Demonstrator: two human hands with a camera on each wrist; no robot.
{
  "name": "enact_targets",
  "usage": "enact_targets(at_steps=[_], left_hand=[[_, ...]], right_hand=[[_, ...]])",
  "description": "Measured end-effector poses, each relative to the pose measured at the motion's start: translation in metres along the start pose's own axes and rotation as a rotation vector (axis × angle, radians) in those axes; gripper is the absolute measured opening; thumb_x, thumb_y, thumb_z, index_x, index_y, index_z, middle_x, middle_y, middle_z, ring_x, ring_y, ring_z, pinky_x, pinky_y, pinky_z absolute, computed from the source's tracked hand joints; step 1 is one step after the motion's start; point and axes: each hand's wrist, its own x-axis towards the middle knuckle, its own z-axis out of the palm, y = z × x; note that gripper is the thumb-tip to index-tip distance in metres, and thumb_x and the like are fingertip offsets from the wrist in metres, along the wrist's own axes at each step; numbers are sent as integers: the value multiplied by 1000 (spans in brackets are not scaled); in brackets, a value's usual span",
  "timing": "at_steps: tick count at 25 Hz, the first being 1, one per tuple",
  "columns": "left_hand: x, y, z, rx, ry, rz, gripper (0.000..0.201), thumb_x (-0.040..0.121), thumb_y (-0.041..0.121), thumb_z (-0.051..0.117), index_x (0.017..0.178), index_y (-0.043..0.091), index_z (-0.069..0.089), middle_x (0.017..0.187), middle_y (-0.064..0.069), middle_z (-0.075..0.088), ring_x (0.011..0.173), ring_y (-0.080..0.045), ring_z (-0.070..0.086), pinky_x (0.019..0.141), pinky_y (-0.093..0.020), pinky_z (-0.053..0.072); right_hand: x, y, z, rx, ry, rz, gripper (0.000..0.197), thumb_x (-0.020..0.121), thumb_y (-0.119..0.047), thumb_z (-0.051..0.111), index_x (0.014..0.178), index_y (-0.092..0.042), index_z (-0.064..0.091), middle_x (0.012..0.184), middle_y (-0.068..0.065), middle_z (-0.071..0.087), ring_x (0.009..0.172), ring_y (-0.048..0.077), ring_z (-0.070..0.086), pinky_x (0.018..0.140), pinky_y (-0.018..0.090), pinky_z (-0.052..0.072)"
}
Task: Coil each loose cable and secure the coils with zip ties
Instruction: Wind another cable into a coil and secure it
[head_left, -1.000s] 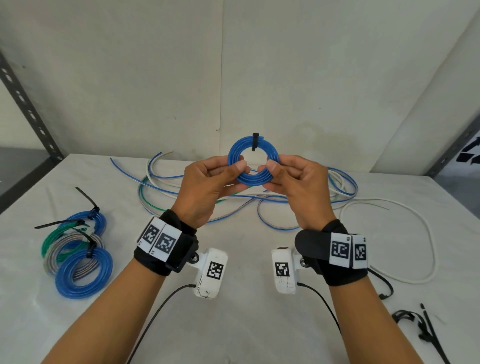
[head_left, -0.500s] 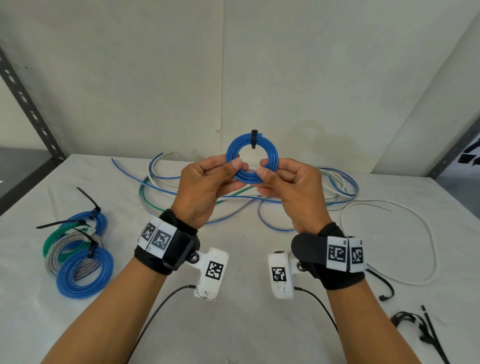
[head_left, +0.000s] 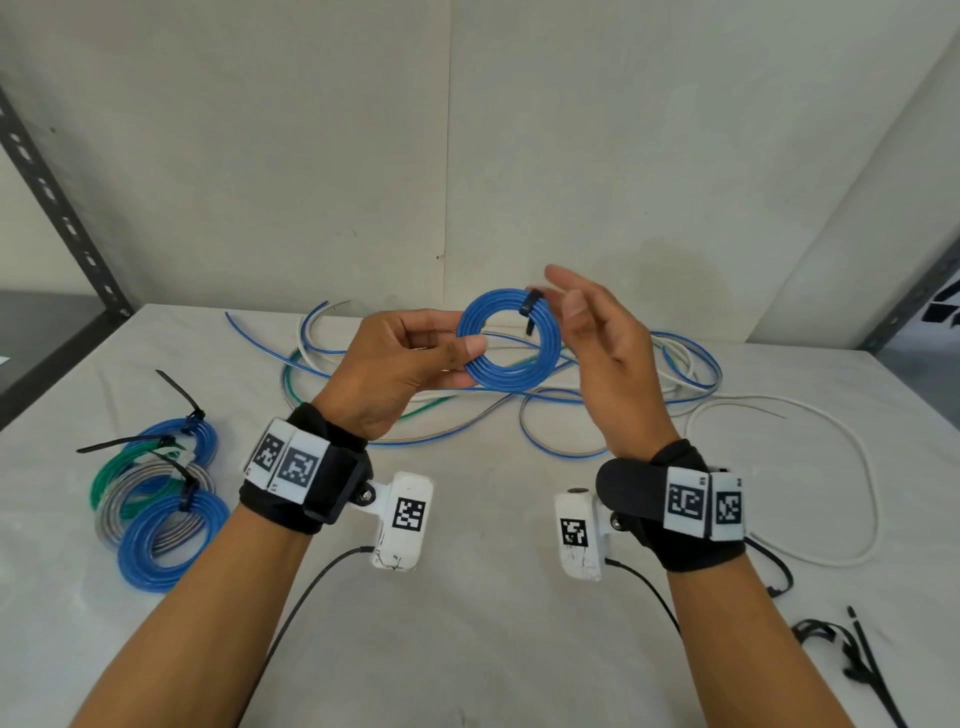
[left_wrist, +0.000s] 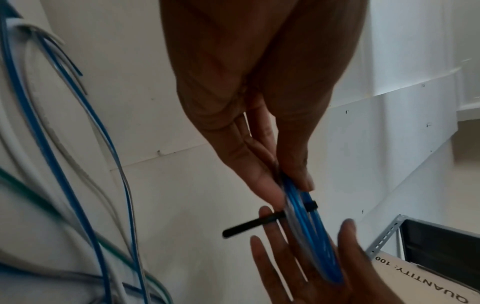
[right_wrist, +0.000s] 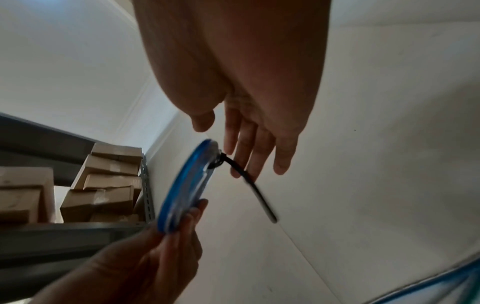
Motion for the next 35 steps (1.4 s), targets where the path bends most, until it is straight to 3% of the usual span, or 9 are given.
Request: enact_targets(at_steps=[5, 8, 12, 16, 19, 23, 26, 29, 35], left_hand=[[2, -5, 2, -99, 11, -104, 32, 78, 20, 71, 108, 9, 72, 89, -4, 78, 81, -11, 73, 73, -24, 59], [8, -16, -1, -127, 42, -191, 41, 87, 21, 68, 125, 4, 67, 102, -8, 75, 88, -14, 71, 75, -24, 59], [6, -20, 2, -80, 21, -268, 26, 100, 13, 55, 118, -2, 67, 105, -16, 73, 99, -24, 70, 74, -23, 60], [-1, -10, 13, 325, -70, -112, 44, 92, 48, 58, 119, 15, 70, 112, -2, 75, 105, -14, 71, 85, -26, 58], [-4, -10, 22, 499, -66, 71, 40, 79, 27, 84, 116, 18, 73, 101, 2, 78, 91, -10, 74, 82, -23, 58], [-1, -15, 15, 427, 12, 91, 22, 87, 4, 76, 109, 11, 75, 90, -9, 78, 74, -21, 76, 75, -30, 60], [0, -12, 9, 293, -19, 24, 21, 91, 1, 70, 112, 2, 72, 91, -20, 76, 73, -26, 74, 73, -34, 61], [-2, -10, 9, 229, -78, -11, 26, 93, 1, 67, 118, -3, 69, 94, -24, 75, 72, -23, 74, 71, -32, 61], [0, -17, 22, 152, -82, -25, 24, 103, 5, 49, 120, 8, 66, 71, -1, 52, 58, -12, 45, 62, -27, 49]], right_hand=[[0, 0, -2, 102, -15, 113, 24, 101, -23, 58, 114, -6, 69, 102, 7, 75, 92, 22, 71, 83, 36, 59], [-1, 2, -5, 164, -70, 183, 17, 101, -12, 56, 107, -4, 70, 89, 9, 73, 77, 20, 69, 76, 33, 59], [-1, 2, 0, 113, -69, 164, 13, 93, 0, 66, 105, -5, 70, 84, 10, 74, 70, 21, 71, 73, 34, 61], [-3, 9, 1, -109, 30, 155, 8, 87, -7, 76, 93, -5, 72, 76, 14, 73, 66, 23, 72, 67, 38, 63], [-4, 13, 5, -209, 27, 167, 7, 85, -12, 76, 89, -8, 72, 75, 9, 74, 68, 23, 74, 68, 43, 63], [-1, 4, 1, -47, -34, 271, 23, 101, -22, 60, 96, -4, 73, 81, 10, 74, 69, 20, 69, 72, 38, 61], [1, 2, -8, -199, -137, 78, 23, 96, -5, 62, 114, -15, 72, 101, 1, 72, 80, 13, 66, 74, 30, 58], [-1, 6, -3, -329, -147, -71, 21, 88, -10, 76, 106, -20, 77, 104, -7, 71, 84, 11, 66, 75, 25, 54], [-5, 8, 8, -326, -5, -167, 5, 90, -20, 75, 89, -15, 75, 89, -3, 71, 80, 12, 66, 71, 29, 54]])
